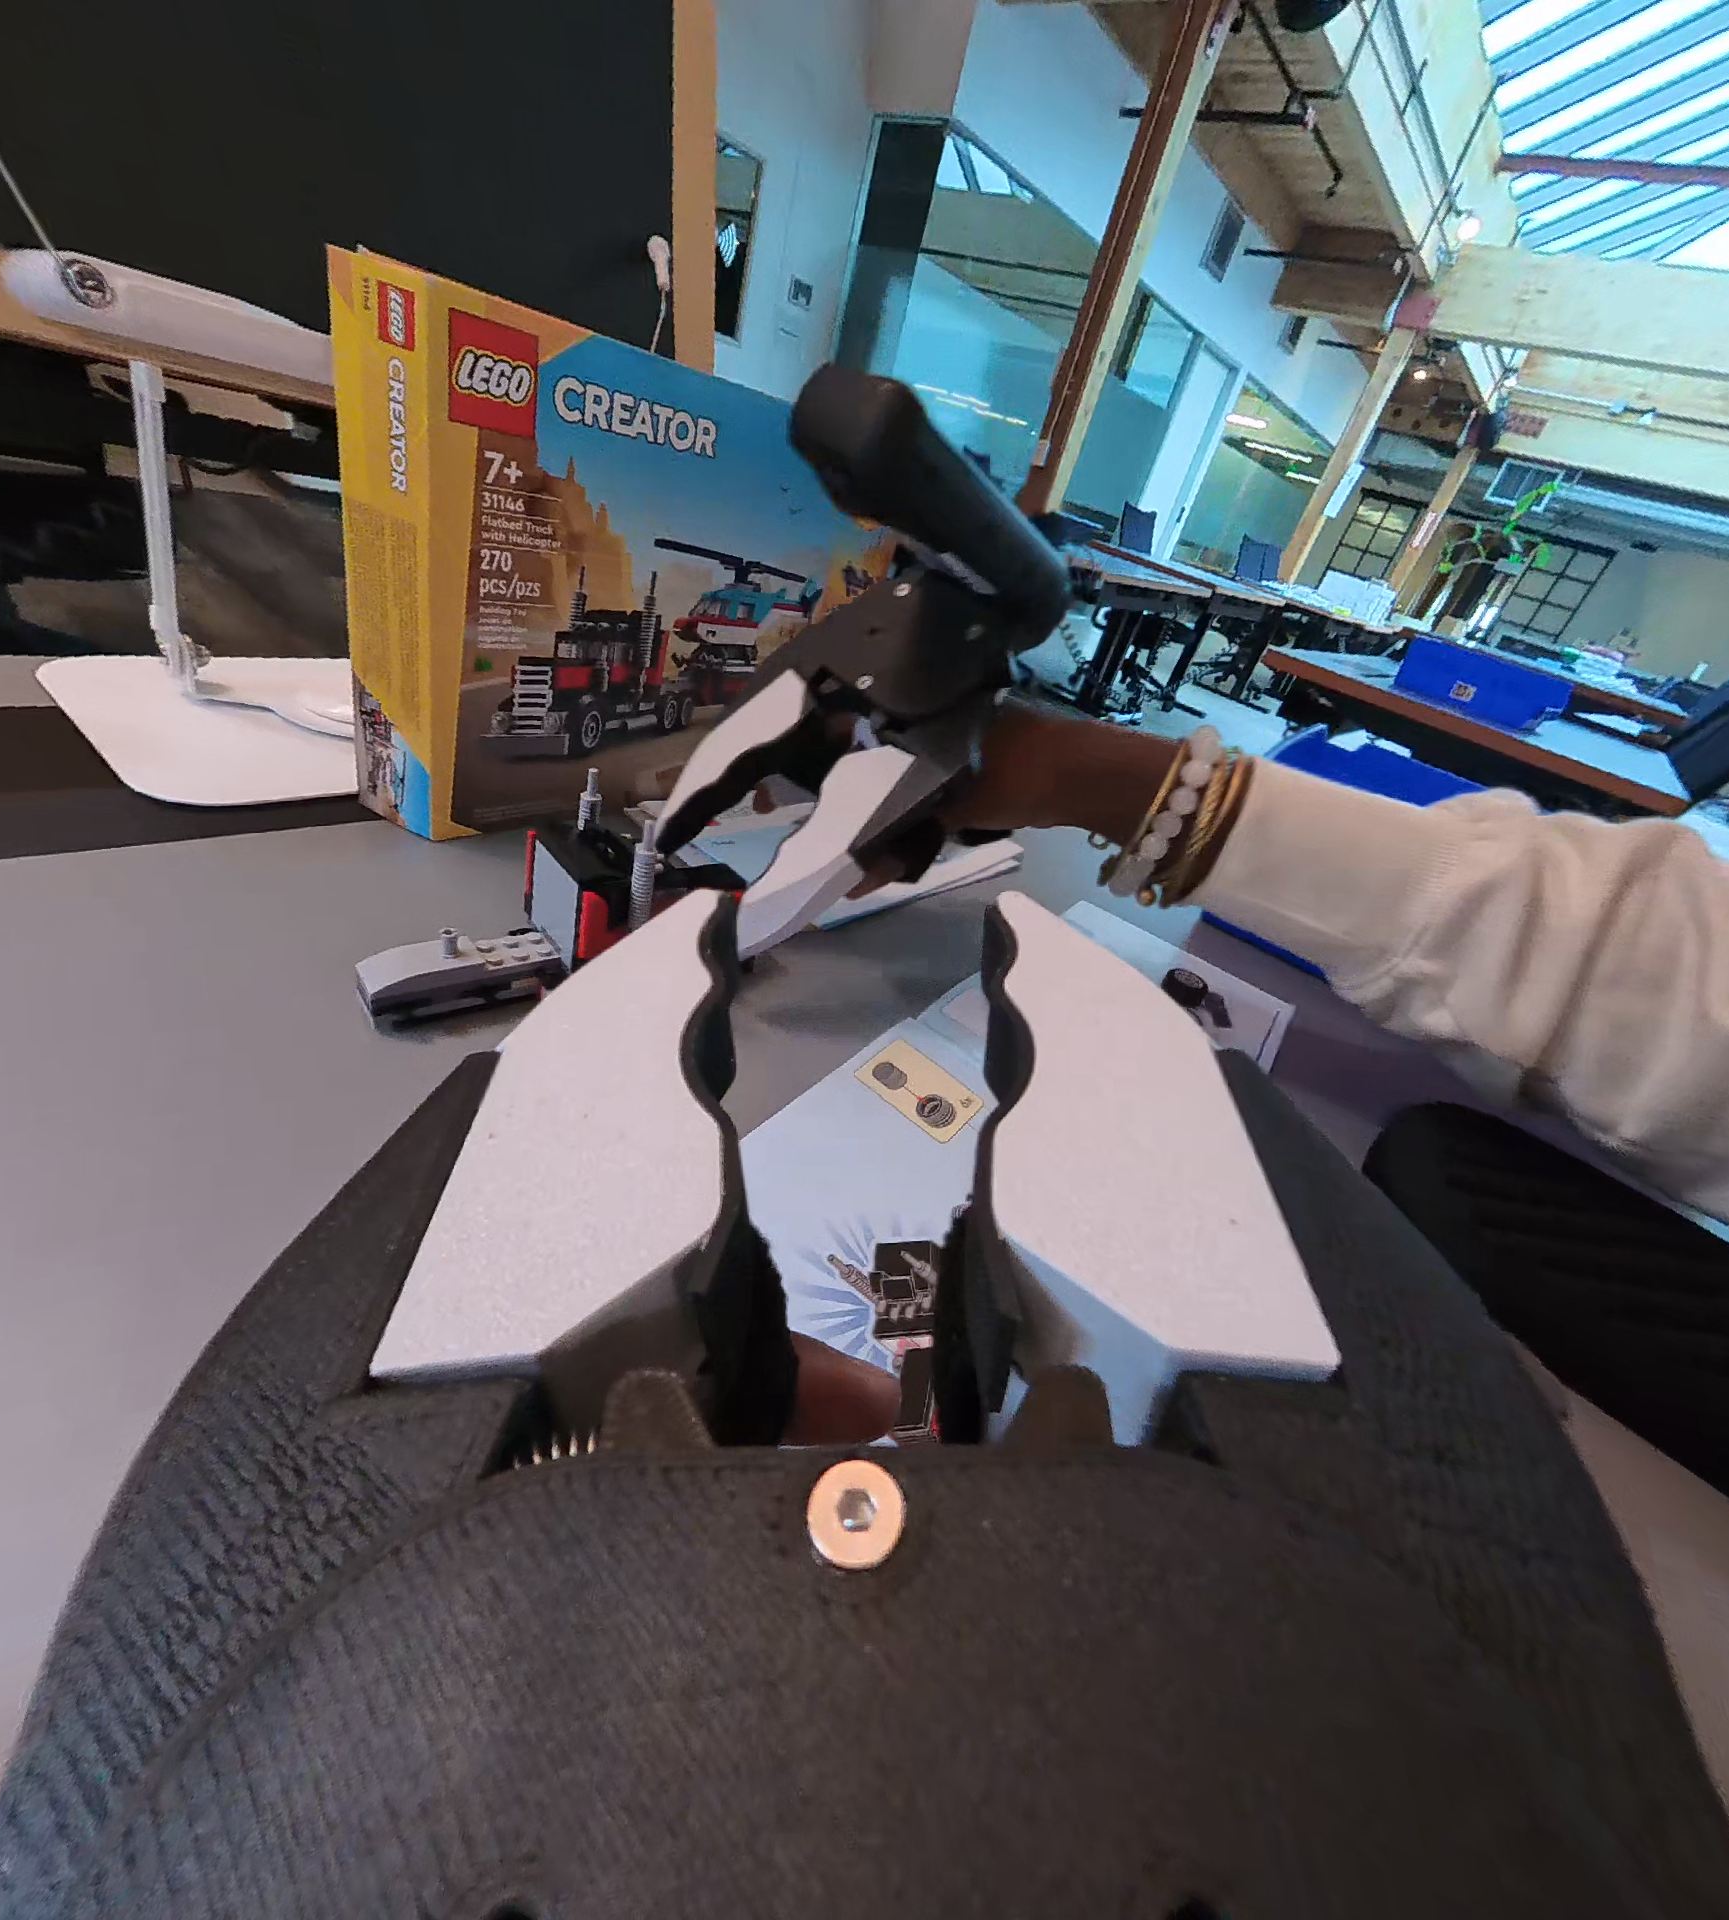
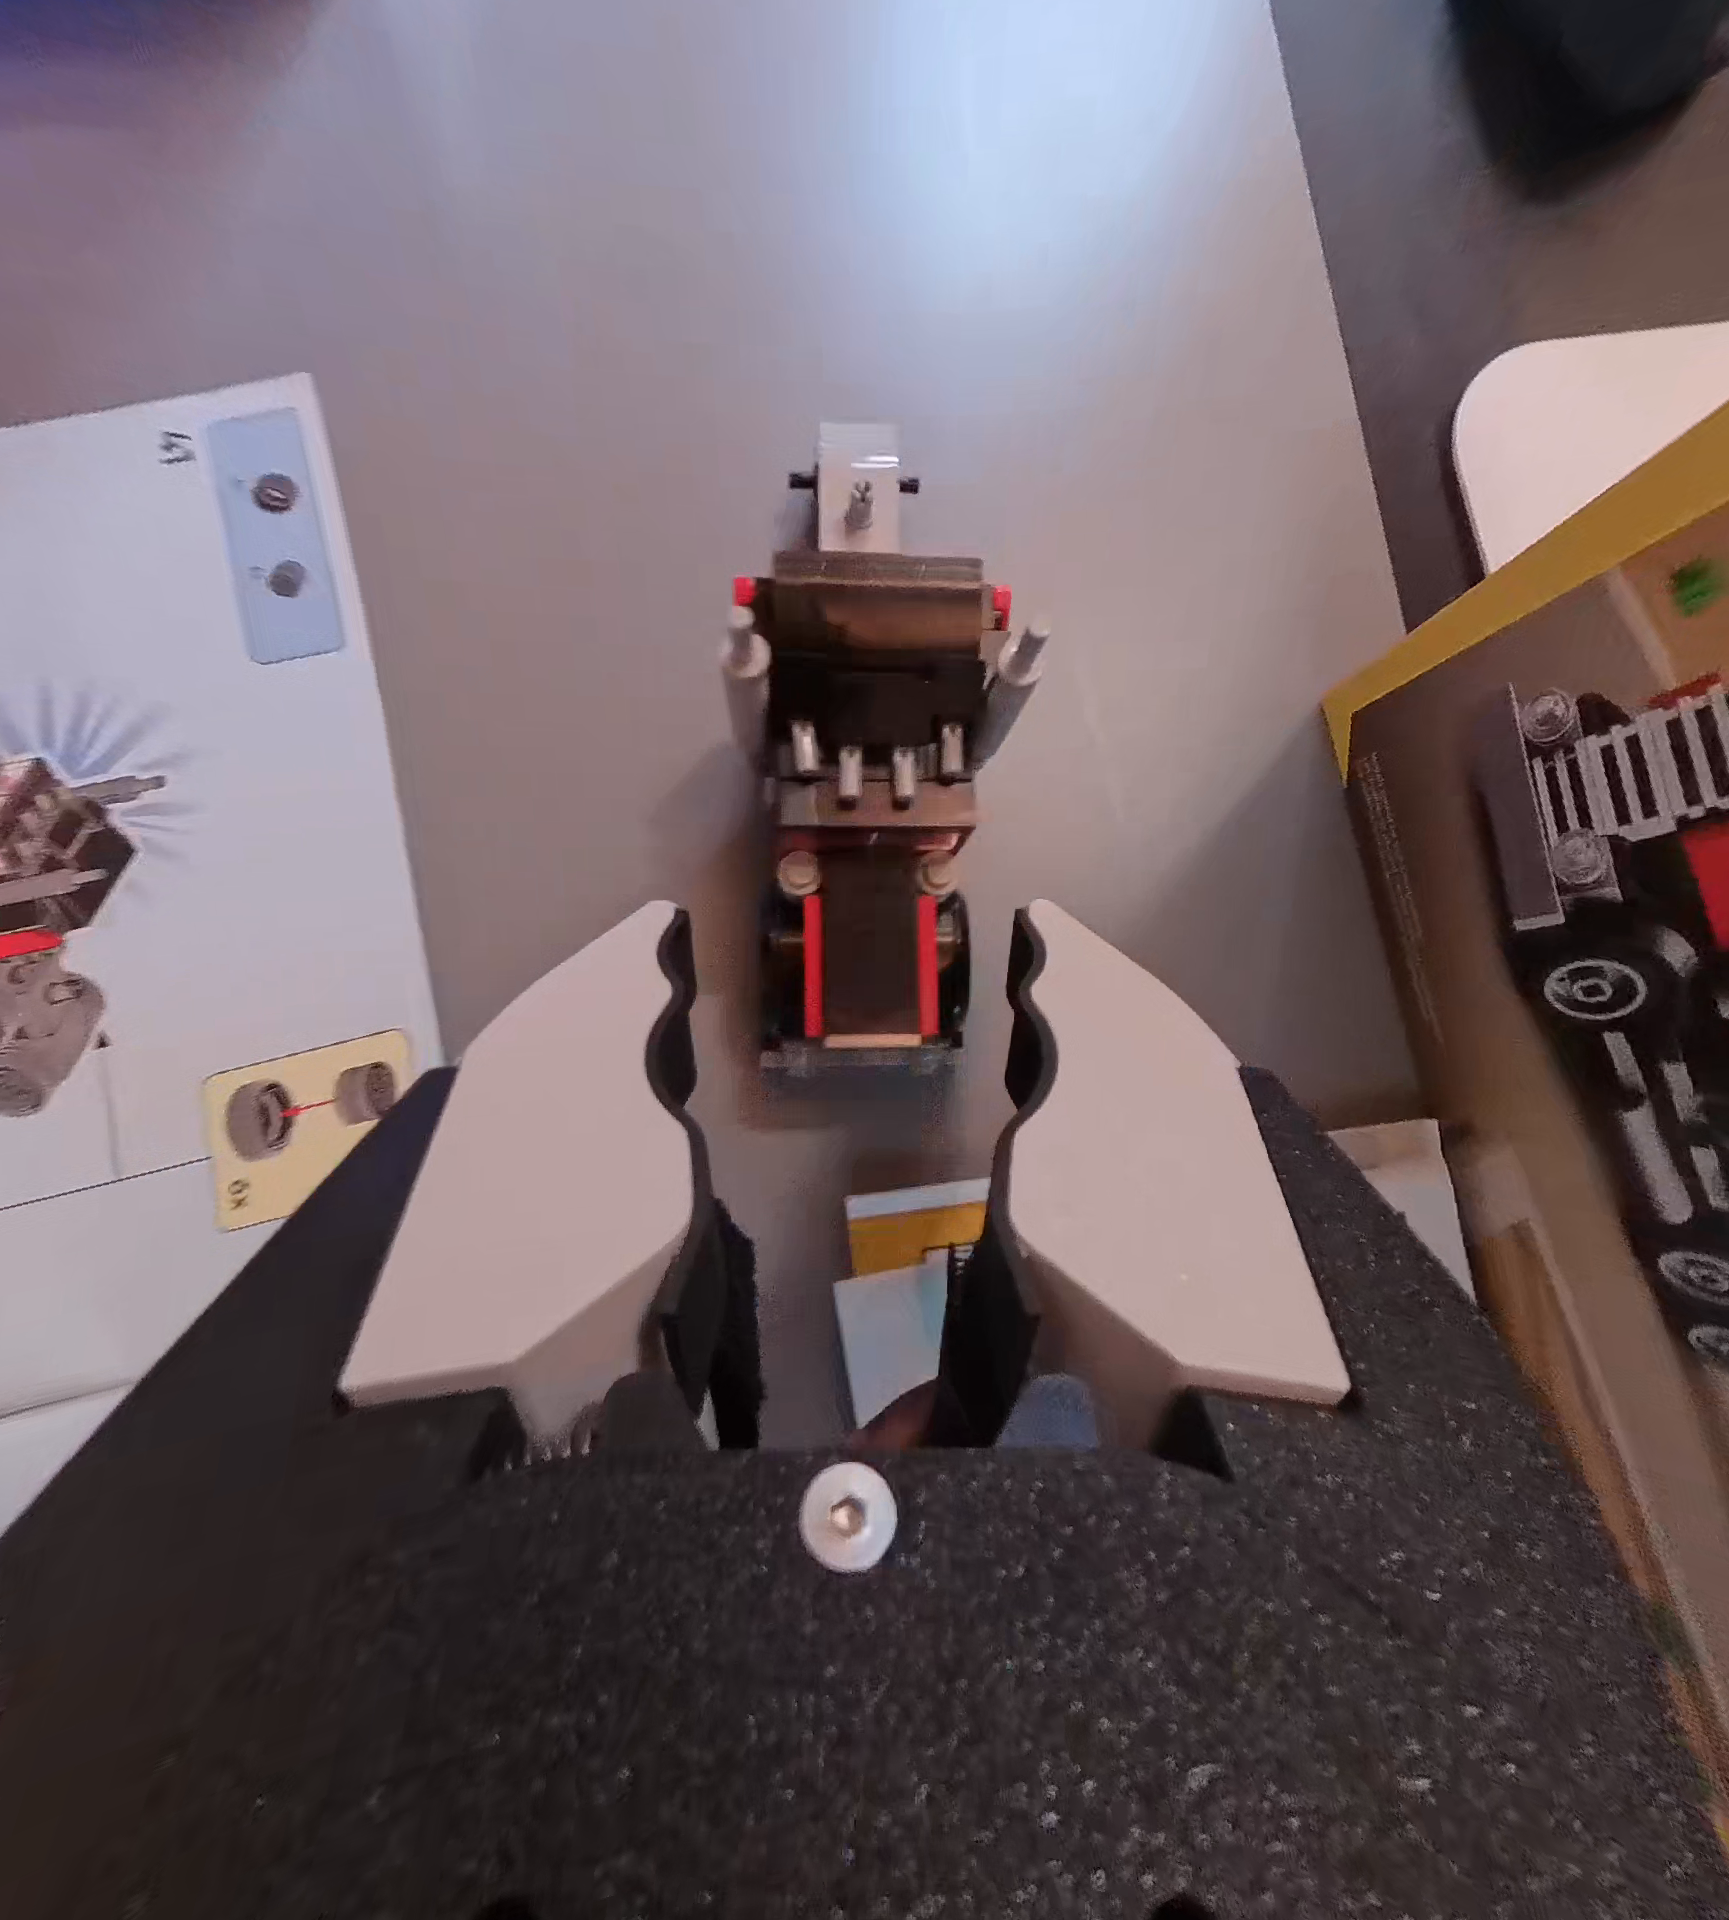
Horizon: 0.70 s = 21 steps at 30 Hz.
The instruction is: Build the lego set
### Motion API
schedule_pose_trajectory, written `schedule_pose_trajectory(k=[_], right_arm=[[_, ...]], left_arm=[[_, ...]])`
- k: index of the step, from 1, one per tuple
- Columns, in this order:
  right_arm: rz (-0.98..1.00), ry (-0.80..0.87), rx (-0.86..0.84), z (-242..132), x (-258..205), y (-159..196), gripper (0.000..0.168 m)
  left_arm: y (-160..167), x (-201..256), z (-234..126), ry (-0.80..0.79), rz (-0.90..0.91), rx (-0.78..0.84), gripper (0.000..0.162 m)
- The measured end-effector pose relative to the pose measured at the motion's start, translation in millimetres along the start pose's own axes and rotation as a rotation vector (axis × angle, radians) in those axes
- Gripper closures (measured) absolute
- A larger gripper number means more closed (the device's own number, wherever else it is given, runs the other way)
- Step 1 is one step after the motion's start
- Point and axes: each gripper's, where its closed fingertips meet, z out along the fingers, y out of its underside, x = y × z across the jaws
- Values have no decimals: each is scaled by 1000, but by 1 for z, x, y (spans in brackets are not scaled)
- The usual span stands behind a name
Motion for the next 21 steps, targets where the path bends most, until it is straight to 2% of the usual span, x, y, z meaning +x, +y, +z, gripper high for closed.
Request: schedule_pose_trajectory(k=[10,13,21], right_arm=[[-34,-71,6,16,2,-13,120],[-65,-78,6,19,-1,-14,131],[-9,-116,41,16,-1,-13,131]], left_arm=[[1,-5,-3,-9,-14,9,116],[1,-6,-3,-13,-15,11,116],[-4,-17,-10,-56,-25,44,117]])
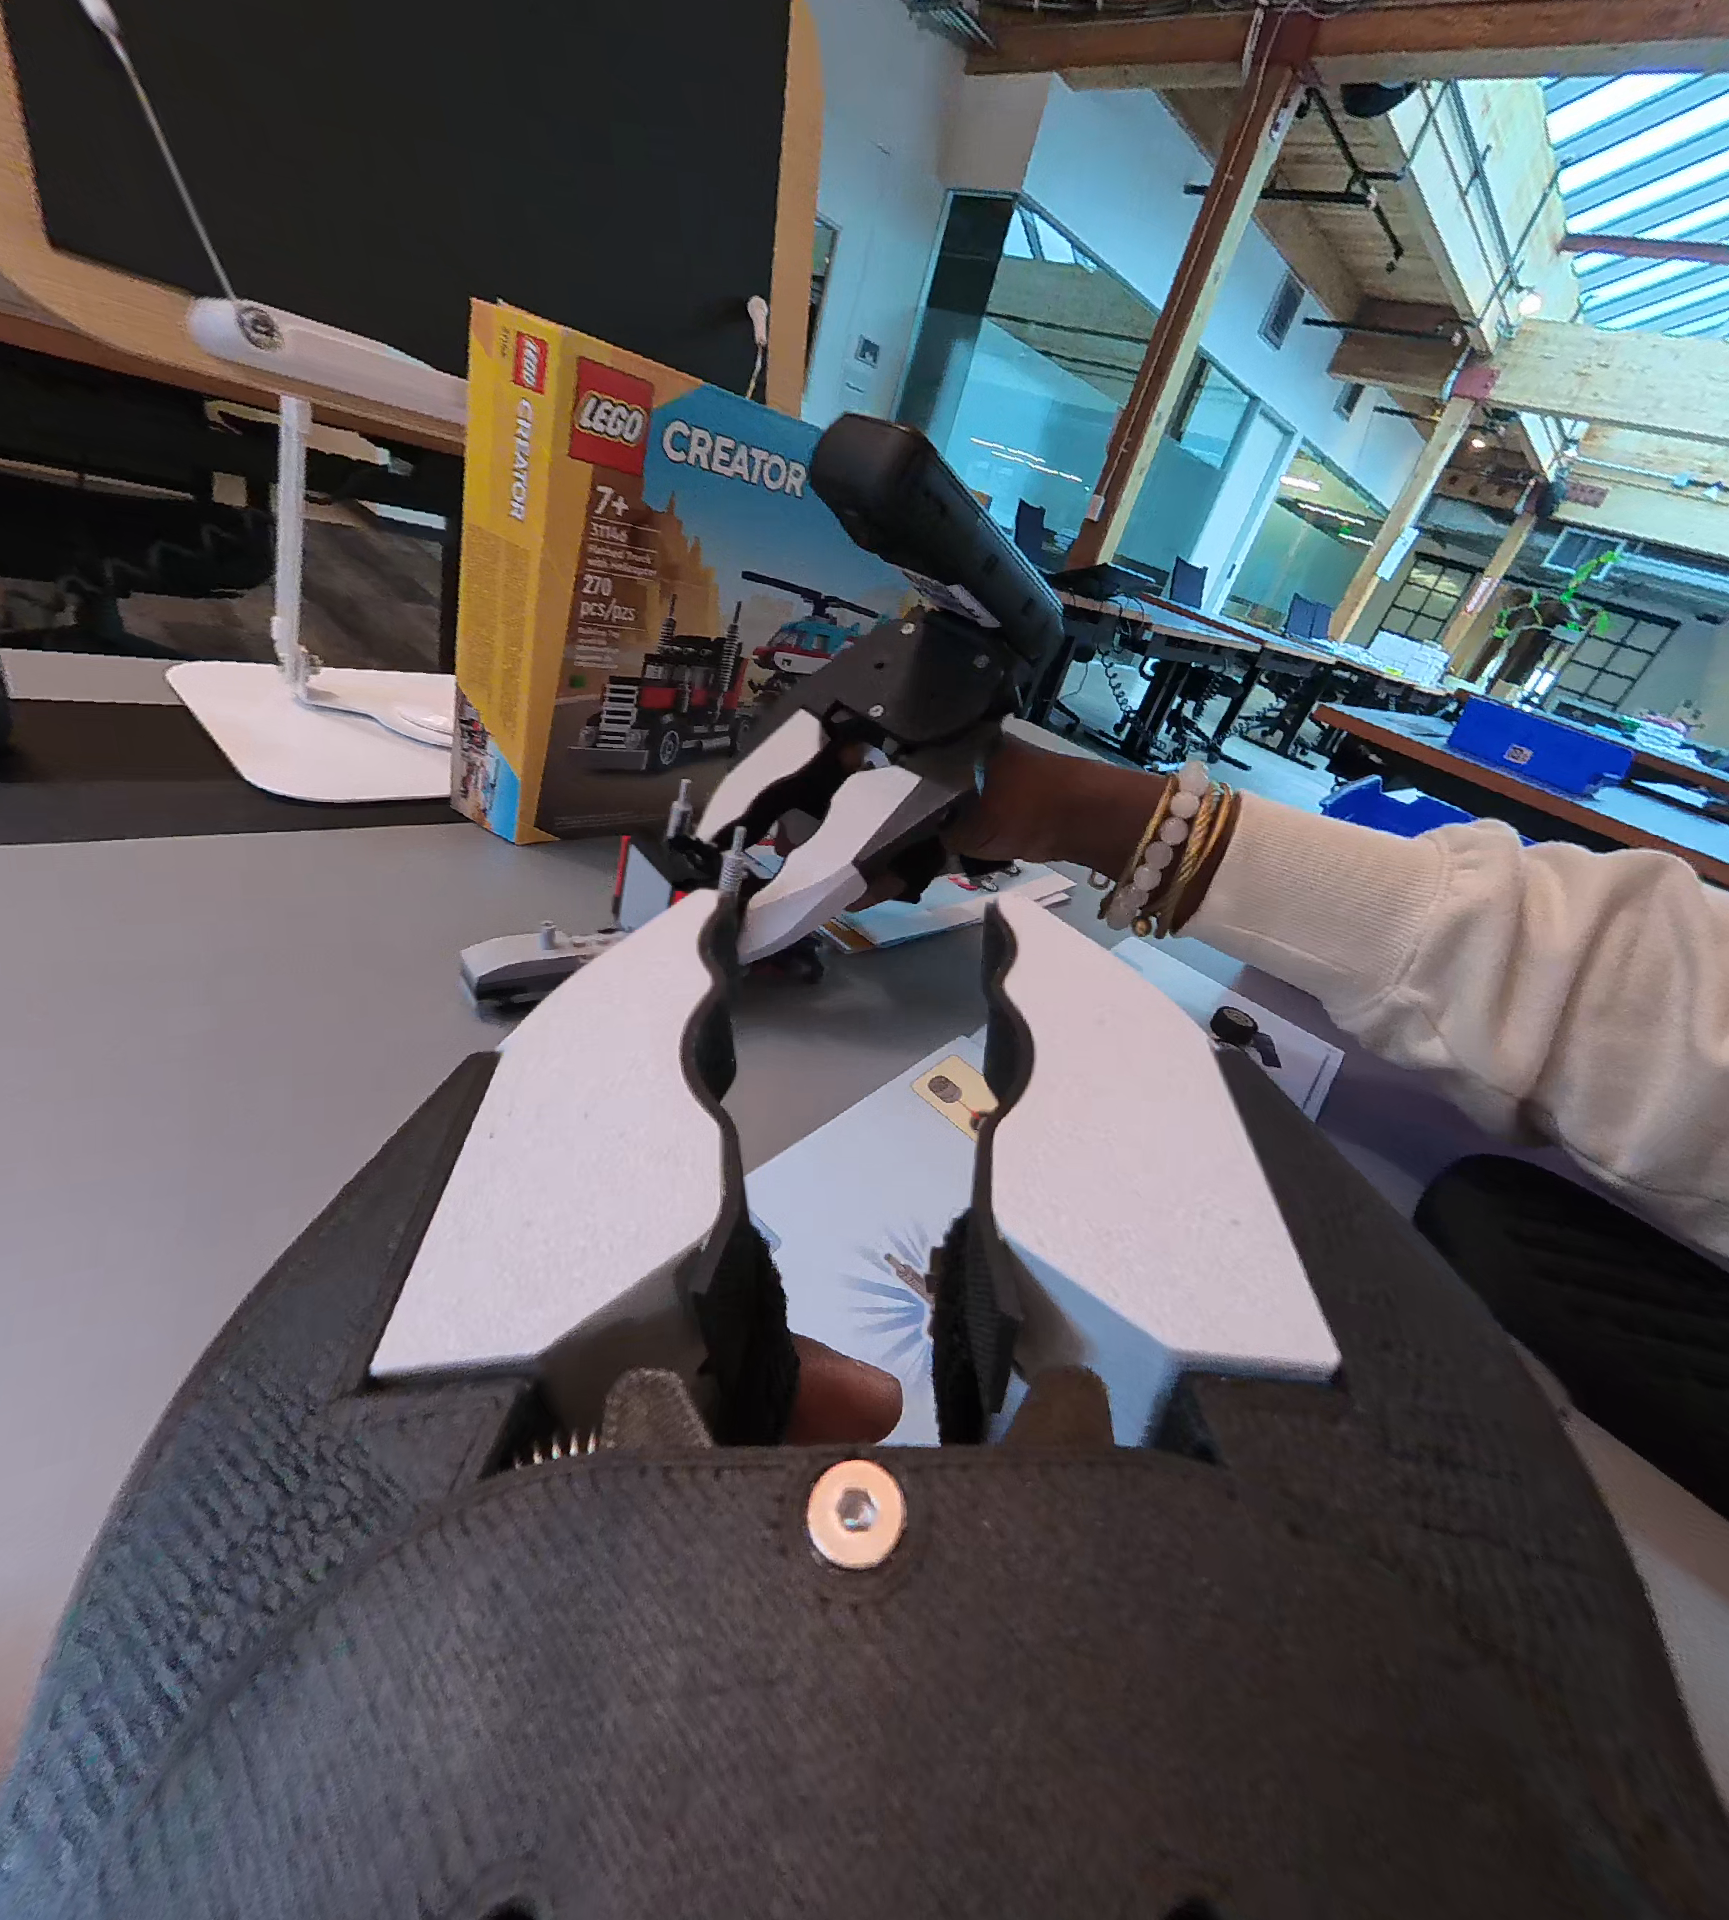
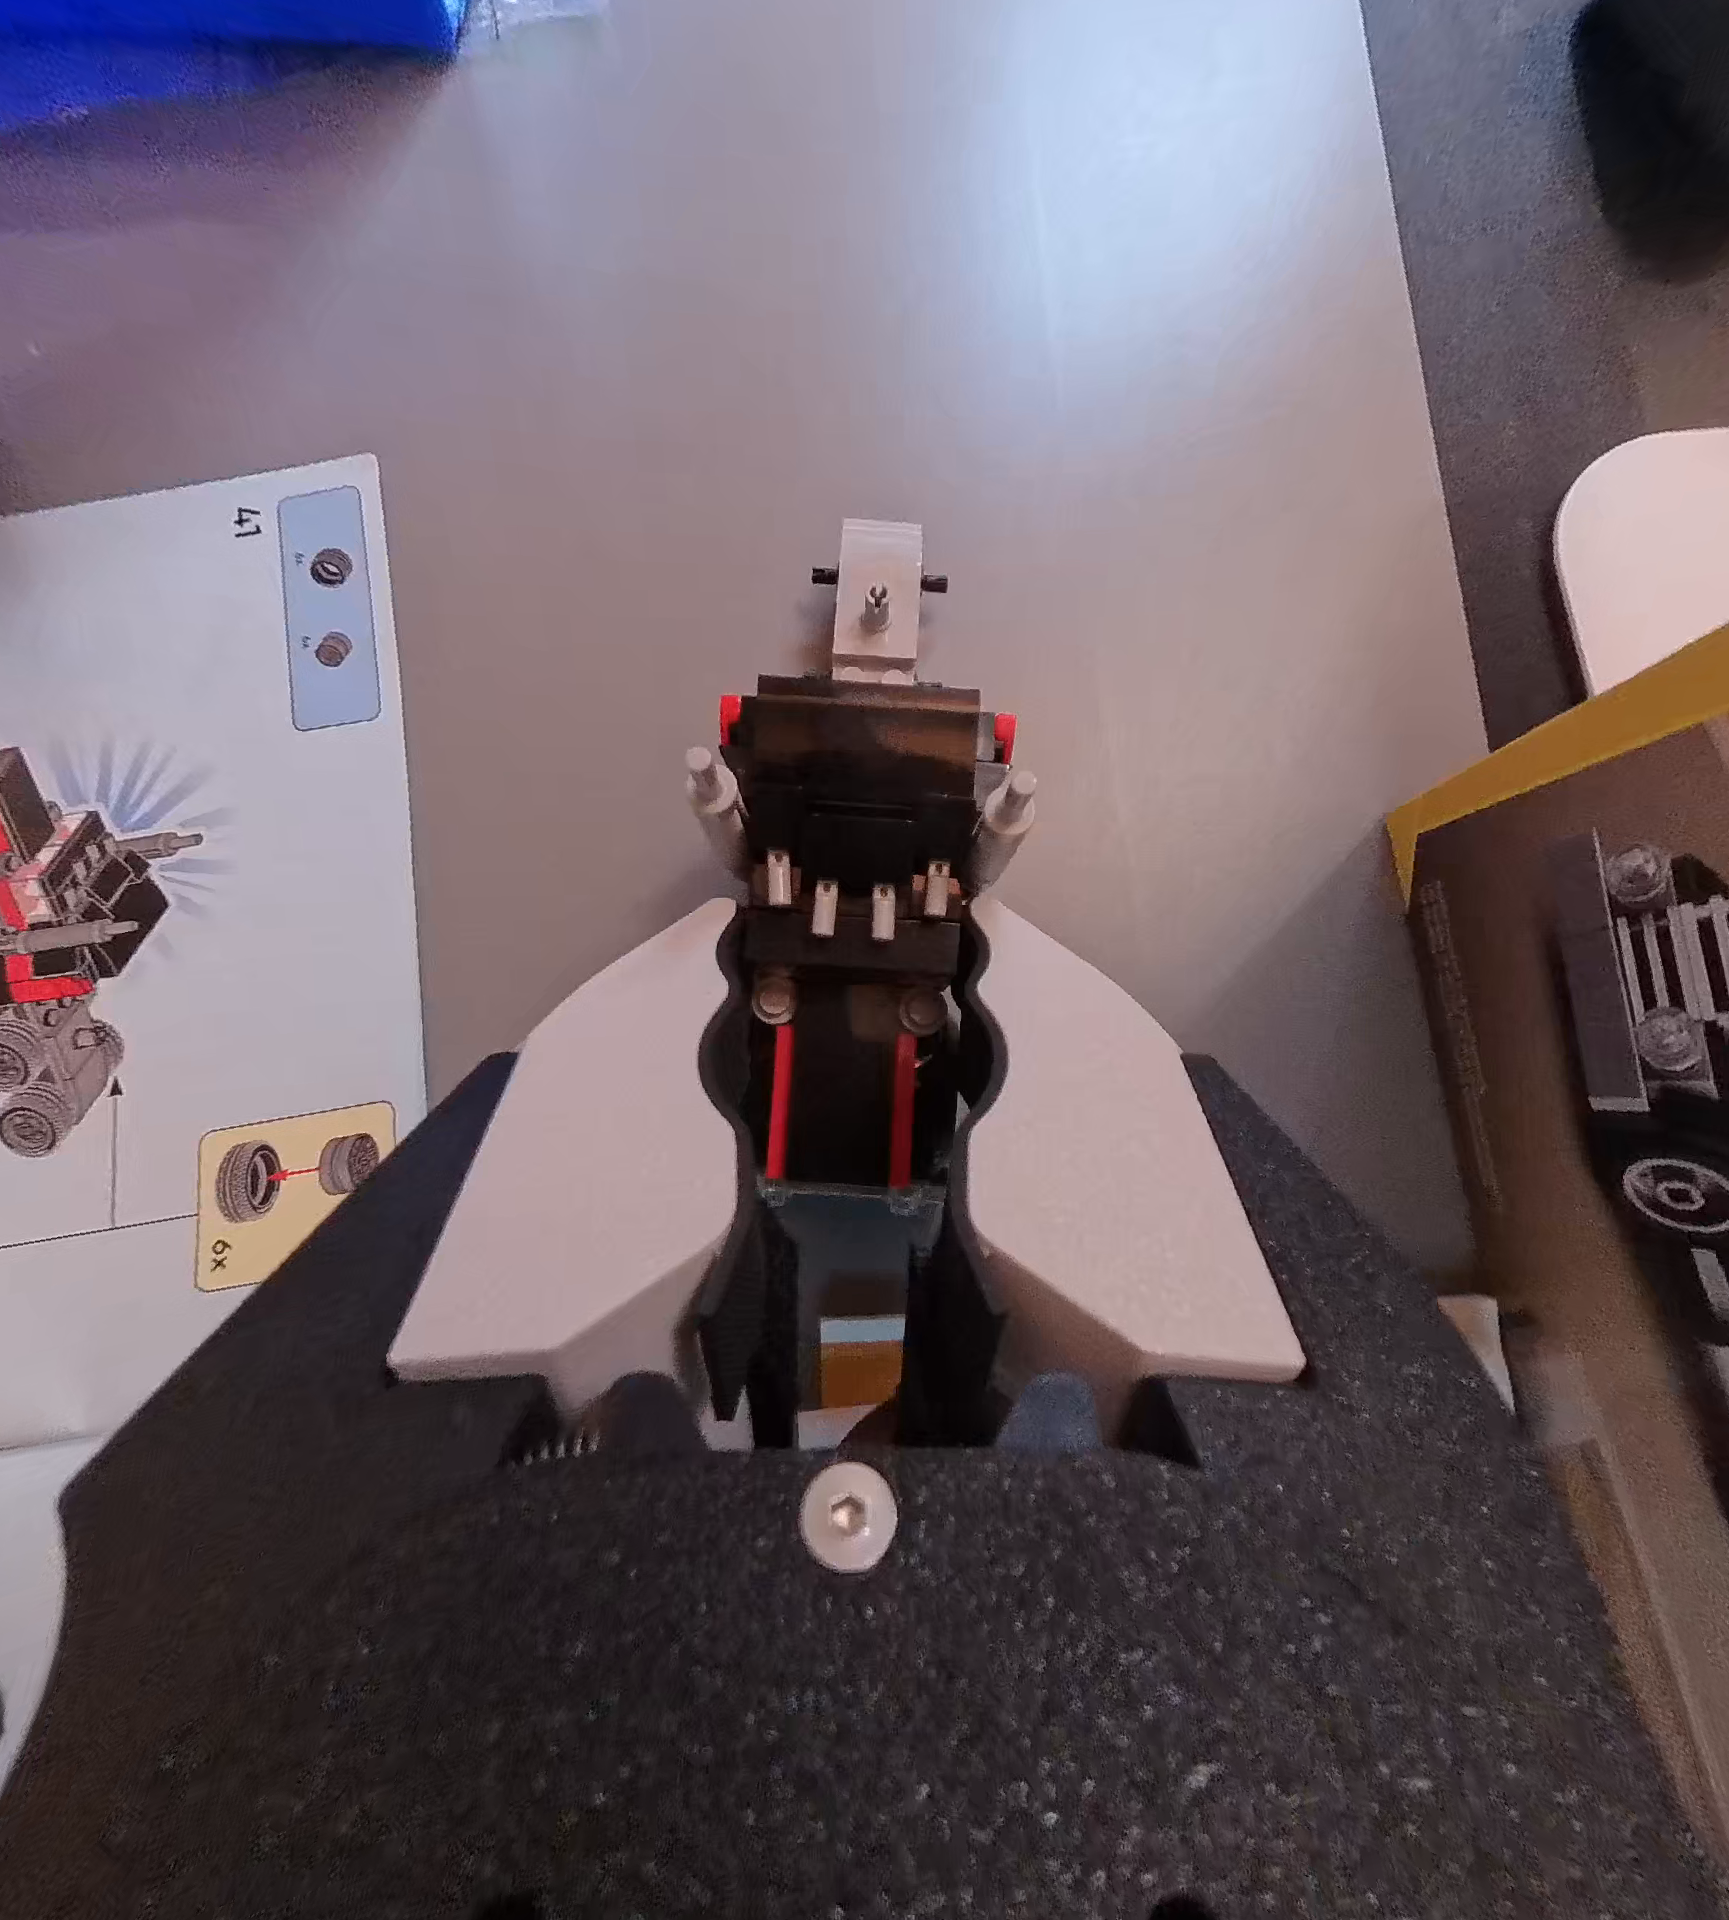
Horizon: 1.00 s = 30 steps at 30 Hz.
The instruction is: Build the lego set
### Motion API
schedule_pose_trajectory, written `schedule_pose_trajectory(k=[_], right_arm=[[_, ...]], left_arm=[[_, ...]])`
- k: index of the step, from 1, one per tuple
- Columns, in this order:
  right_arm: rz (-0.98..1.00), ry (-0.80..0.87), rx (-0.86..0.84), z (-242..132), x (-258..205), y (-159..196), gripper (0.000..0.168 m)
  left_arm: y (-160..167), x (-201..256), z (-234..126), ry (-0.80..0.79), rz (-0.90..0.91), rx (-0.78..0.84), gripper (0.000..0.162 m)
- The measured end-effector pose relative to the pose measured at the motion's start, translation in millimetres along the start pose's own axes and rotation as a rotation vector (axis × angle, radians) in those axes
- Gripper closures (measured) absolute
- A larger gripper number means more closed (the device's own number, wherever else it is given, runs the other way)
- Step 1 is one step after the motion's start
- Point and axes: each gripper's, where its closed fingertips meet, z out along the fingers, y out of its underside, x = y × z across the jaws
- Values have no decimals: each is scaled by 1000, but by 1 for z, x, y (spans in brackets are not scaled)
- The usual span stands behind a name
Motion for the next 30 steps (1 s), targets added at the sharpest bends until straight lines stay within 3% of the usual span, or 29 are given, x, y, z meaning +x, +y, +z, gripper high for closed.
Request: schedule_pose_trajectory(k=[11,20,23,27,30], right_arm=[[87,26,78,-40,-14,-1,131],[-17,19,130,-82,-99,-1,132],[19,-69,136,-86,-138,7,132],[81,-278,122,-85,-186,19,132],[135,-444,88,-83,-212,26,132]], left_arm=[[1,-6,-1,-21,-6,0,117],[4,3,1,31,1,-22,117],[10,18,4,115,34,-66,117],[10,46,3,298,29,-75,117],[7,54,2,348,-3,-56,117]])
